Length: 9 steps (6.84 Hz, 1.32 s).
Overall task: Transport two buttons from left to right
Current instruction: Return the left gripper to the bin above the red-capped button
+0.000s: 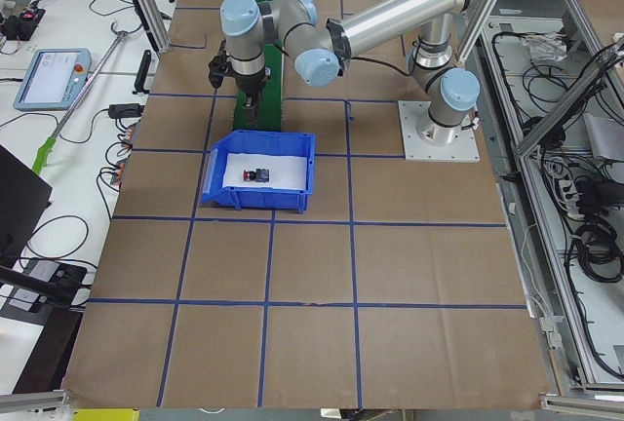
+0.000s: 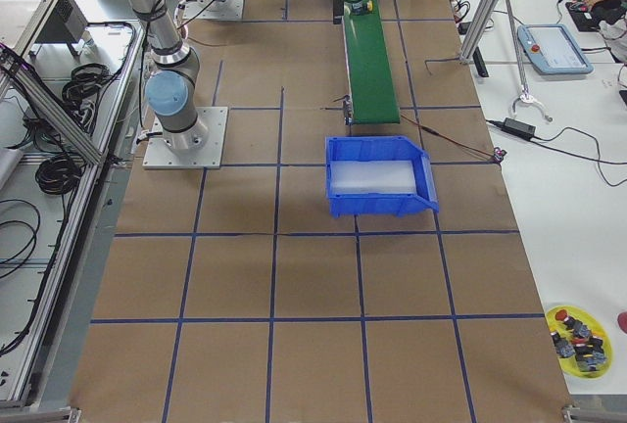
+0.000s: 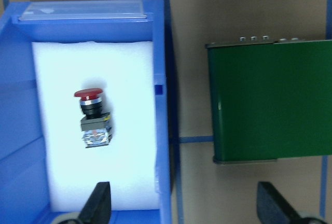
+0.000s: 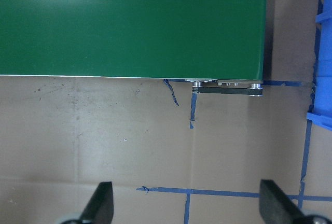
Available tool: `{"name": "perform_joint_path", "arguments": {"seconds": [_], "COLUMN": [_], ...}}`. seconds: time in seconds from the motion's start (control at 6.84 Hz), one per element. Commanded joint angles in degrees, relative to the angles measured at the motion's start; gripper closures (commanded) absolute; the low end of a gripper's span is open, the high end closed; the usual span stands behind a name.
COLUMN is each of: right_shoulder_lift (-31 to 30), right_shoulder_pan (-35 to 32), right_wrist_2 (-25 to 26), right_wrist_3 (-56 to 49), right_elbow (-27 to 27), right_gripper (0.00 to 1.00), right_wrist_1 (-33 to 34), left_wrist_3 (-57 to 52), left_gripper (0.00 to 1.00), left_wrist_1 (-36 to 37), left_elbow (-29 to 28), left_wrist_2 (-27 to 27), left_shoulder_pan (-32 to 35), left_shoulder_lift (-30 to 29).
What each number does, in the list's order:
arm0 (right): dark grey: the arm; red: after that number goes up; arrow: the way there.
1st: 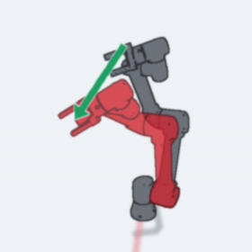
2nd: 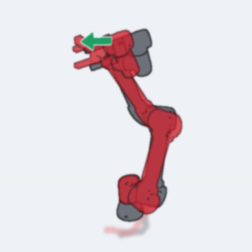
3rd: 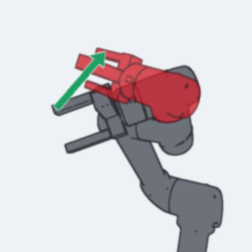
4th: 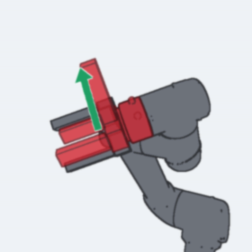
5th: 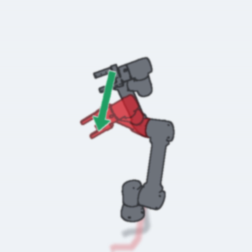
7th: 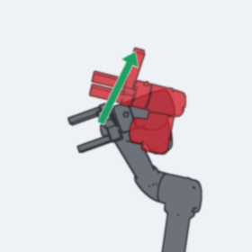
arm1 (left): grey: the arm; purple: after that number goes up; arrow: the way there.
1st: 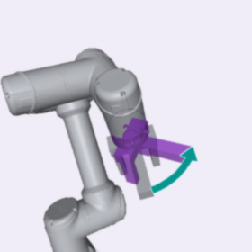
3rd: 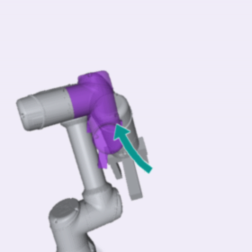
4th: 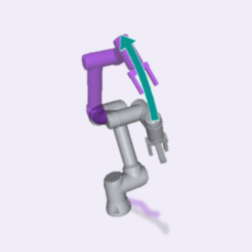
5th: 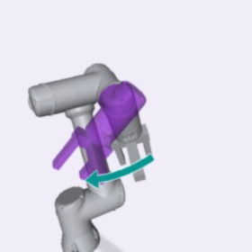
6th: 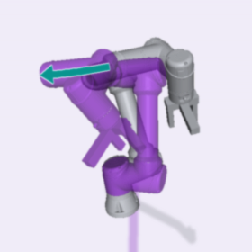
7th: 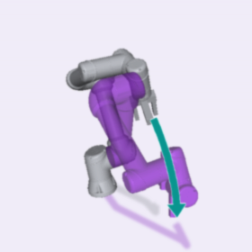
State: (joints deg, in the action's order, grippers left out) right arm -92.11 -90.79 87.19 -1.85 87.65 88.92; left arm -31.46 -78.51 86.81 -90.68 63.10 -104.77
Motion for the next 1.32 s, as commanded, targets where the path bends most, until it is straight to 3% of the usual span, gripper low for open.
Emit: {"name": "perform_joint_path", "arguments": {"seconds": [0.0, 0.44, 0.73, 1.17], "right_shoulder_lift": [0.1, 0.1, 0.1, 0.2], "right_shoulder_pan": [0.0, 0.0, 0.0, 0.0], "right_wrist_2": [0.0, 0.1, 0.0, 0.0], "right_wrist_3": [0.0, 0.0, 0.0, -0.1], "right_elbow": [0.0, -0.1, 0.1, 0.2], "right_gripper": [0.0, 0.0, 0.0, 0.0], "right_wrist_1": [0.0, 0.6, 1.4, 1.5], "left_wrist_3": [-7.6, -6.3, -4.1, -2.1], "left_gripper": [0.0, 0.0, 0.0, 0.0], "left_wrist_1": [1.8, 6.8, 16.7, 18.3], "left_elbow": [1.8, 2.1, 4.9, 5.7], "left_wrist_2": [0.0, 0.1, 0.1, 0.3], "left_shoulder_pan": [-5.4, -5.9, -5.1, -3.6], "left_shoulder_lift": [-0.8, -4.8, -9.5, -11.5]}}
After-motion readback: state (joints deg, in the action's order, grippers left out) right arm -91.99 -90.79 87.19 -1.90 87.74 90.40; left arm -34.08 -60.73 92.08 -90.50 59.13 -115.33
